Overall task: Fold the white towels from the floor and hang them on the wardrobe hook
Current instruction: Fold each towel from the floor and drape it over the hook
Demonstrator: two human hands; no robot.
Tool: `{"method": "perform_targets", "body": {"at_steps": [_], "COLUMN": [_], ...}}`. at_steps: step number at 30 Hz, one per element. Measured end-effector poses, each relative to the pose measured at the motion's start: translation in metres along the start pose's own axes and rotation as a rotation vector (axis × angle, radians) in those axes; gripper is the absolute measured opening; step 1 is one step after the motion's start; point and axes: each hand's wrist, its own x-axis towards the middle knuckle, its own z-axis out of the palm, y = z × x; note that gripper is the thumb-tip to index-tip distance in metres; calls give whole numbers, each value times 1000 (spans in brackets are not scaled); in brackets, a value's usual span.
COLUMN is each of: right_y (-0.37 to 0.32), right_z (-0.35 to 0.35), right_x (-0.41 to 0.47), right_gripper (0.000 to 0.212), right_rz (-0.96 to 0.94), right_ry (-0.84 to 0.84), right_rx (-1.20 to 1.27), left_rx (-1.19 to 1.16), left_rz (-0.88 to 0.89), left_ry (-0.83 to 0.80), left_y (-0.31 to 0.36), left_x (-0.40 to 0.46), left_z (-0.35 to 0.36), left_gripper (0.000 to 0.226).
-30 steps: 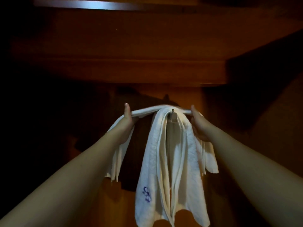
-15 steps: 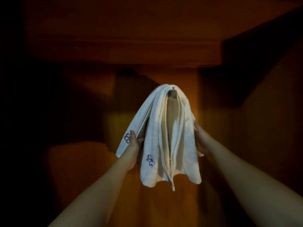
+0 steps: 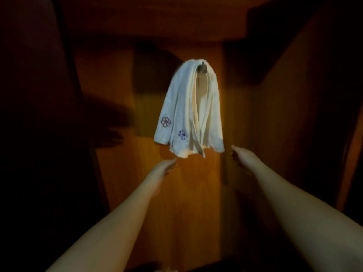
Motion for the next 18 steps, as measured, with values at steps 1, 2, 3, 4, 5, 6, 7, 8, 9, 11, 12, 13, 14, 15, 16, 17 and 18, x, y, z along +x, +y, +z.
{"method": "perform_targets", "body": {"at_steps": [1,2,3,4,5,6,7,8,9,11,12,13,14,15,16,17,18], "right_y": [12,24,37,48,60,72,84,96,109,137,152,169,187,206,225,244,262], "right_z": [0,-2,-3,-5,-7,-11,-15,-19,-23,-30,-35,-40,-47,-55,-63,-72,-82], "right_x": [-15,-32,-49,-68,-87,-106,-124,-140,-156,-184,-198,-211,-225,-239,-253,-266,-279], "right_gripper": [33,35,38,40,41,41,41,42,43,44,45,45,45,45,45,45,44], "right_rz": [-12,-21,-30,-36,-33,-24,-13,-2,12,43,59,81,110,143,174,205,236], "right_ry": [15,20,19,10,-7,-30,-53,-71,-83,-81,-66,-45,-23,-3,13,26,36], "right_rx": [-47,-82,-111,-142,-173,-197,-219,-243,-267,-304,-319,-329,-332,-330,-333,-349,-368], "left_rx": [15,41,84,143,209,271,321,368,418,502,528,546,561,576,592,608,621], "left_rz": [-6,-13,-23,-37,-52,-66,-74,-72,-66,-45,-39,-38,-41,-47,-53,-61,-70], "left_ry": [16,20,6,-28,-75,-126,-170,-207,-241,-305,-336,-371,-409,-451,-495,-543,-593], "left_y": [-4,-9,-15,-21,-29,-37,-45,-53,-61,-82,-93,-105,-117,-129,-142,-154,-166], "left_x": [-15,-30,-44,-58,-70,-81,-91,-99,-106,-117,-123,-128,-134,-139,-144,-149,-153], "left_z": [3,7,10,15,19,24,29,36,44,62,72,84,97,111,126,142,159], "left_gripper": [35,32,29,27,24,20,17,16,20,33,38,40,40,40,40,40,40]}}
